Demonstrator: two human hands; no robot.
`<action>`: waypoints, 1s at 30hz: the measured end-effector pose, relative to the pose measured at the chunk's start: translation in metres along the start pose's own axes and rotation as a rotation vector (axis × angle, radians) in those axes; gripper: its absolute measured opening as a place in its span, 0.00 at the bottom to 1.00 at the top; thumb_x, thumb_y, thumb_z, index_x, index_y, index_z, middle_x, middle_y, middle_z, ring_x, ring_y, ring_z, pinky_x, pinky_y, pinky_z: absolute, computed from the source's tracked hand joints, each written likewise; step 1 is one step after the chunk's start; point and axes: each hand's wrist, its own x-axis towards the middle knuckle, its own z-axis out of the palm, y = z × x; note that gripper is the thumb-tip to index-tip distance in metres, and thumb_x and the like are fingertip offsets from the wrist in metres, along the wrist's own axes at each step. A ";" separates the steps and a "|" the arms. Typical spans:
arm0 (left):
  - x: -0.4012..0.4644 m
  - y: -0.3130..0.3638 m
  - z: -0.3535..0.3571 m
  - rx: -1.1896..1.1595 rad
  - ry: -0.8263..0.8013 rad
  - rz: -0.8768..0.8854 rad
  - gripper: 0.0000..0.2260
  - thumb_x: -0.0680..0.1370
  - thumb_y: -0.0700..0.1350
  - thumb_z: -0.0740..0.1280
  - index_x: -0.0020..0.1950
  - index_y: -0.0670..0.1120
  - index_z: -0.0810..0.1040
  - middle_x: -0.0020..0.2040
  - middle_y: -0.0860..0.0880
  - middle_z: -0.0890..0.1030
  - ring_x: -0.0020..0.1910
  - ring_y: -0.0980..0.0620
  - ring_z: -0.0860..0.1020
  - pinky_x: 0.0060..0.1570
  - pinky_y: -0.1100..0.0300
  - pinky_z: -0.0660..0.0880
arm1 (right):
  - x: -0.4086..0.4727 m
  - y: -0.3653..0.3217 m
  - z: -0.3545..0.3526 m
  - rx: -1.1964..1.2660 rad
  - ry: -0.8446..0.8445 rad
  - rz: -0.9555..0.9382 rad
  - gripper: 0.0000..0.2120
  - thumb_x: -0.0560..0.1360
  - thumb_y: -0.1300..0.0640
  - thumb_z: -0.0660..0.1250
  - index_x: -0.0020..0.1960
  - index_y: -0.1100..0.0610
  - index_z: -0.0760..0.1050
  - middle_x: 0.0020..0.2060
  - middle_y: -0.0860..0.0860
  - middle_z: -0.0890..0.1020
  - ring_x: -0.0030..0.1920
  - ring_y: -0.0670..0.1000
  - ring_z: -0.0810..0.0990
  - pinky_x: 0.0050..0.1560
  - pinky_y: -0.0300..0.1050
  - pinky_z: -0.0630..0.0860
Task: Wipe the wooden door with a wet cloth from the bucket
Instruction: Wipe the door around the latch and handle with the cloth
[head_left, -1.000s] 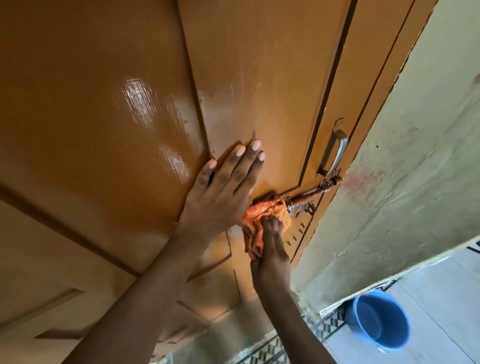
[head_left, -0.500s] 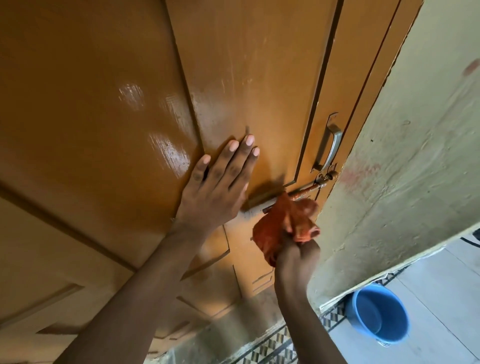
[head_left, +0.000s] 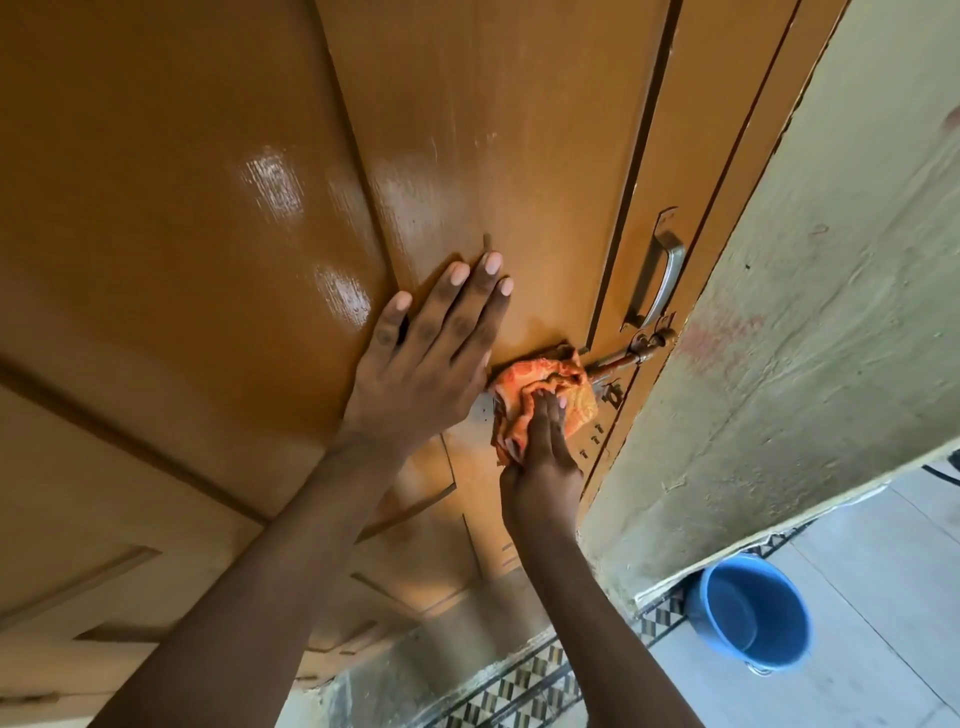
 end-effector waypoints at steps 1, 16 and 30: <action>0.000 0.000 0.000 -0.001 -0.002 -0.001 0.30 0.84 0.57 0.62 0.84 0.49 0.63 0.83 0.47 0.59 0.82 0.48 0.58 0.80 0.45 0.45 | -0.001 0.000 -0.006 0.003 -0.012 0.013 0.32 0.71 0.61 0.61 0.76 0.59 0.64 0.70 0.61 0.75 0.54 0.65 0.85 0.43 0.53 0.85; 0.000 -0.001 -0.003 0.015 -0.019 0.005 0.28 0.85 0.56 0.60 0.84 0.49 0.64 0.83 0.47 0.59 0.80 0.46 0.61 0.81 0.45 0.41 | 0.026 -0.015 -0.040 1.304 0.295 1.156 0.16 0.80 0.59 0.67 0.65 0.55 0.68 0.57 0.54 0.78 0.60 0.59 0.77 0.63 0.59 0.75; -0.003 0.001 0.004 0.046 0.011 -0.018 0.29 0.84 0.57 0.61 0.84 0.49 0.64 0.83 0.46 0.61 0.85 0.45 0.47 0.81 0.45 0.42 | 0.057 -0.041 -0.010 1.288 0.334 1.206 0.10 0.75 0.42 0.70 0.47 0.44 0.71 0.46 0.45 0.80 0.51 0.51 0.80 0.55 0.51 0.76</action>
